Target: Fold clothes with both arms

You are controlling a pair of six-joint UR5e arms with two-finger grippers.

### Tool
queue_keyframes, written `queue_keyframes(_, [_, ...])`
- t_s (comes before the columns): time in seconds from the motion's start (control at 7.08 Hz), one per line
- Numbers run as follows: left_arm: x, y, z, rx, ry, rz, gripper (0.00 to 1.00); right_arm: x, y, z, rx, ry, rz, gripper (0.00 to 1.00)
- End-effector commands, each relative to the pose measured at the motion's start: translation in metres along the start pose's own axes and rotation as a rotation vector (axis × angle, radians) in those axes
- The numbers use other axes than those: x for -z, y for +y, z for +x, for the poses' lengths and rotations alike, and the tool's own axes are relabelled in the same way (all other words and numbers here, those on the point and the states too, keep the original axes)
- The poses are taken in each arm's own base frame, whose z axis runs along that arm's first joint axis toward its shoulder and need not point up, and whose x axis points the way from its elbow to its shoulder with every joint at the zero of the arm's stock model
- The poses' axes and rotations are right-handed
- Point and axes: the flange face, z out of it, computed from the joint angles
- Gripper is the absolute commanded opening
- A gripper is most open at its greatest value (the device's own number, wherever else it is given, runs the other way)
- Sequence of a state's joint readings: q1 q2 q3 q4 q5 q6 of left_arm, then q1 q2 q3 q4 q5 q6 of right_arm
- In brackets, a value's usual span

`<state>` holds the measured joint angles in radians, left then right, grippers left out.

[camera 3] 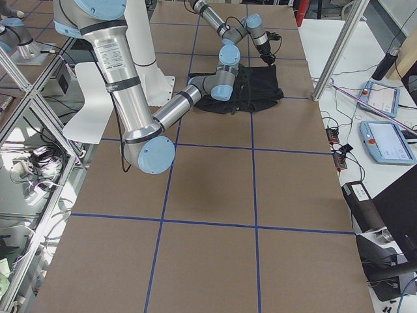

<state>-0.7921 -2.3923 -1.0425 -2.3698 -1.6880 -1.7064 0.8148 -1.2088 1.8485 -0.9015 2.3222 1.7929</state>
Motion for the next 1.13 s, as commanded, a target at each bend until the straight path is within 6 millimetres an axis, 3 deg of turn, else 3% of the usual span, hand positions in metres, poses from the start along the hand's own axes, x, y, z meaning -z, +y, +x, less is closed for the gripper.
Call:
queue_keyframes(0.0, [-0.021, -0.007, 0.018, -0.005, 0.065, 0.05, 0.0, 0.005, -0.007, 0.007, 0.01, 0.004, 0.014, 1.0])
queue_keyframes(0.57, [-0.02, -0.023, 0.018, 0.0, 0.077, 0.082, 0.0, 0.007, -0.008, 0.011, 0.066, 0.007, 0.019, 1.0])
queue_keyframes(0.71, [-0.017, -0.029, 0.019, -0.025, 0.078, 0.09, 0.78, 0.007, -0.009, 0.011, 0.067, 0.004, 0.038, 1.0])
queue_keyframes(0.85, [-0.011, -0.04, 0.023, -0.033, 0.085, 0.097, 1.0, 0.007, -0.012, 0.011, 0.079, 0.001, 0.063, 1.0])
queue_keyframes(0.99, [0.005, -0.066, 0.028, -0.083, 0.099, 0.106, 1.0, 0.0, -0.009, 0.013, 0.131, 0.008, 0.07, 1.0])
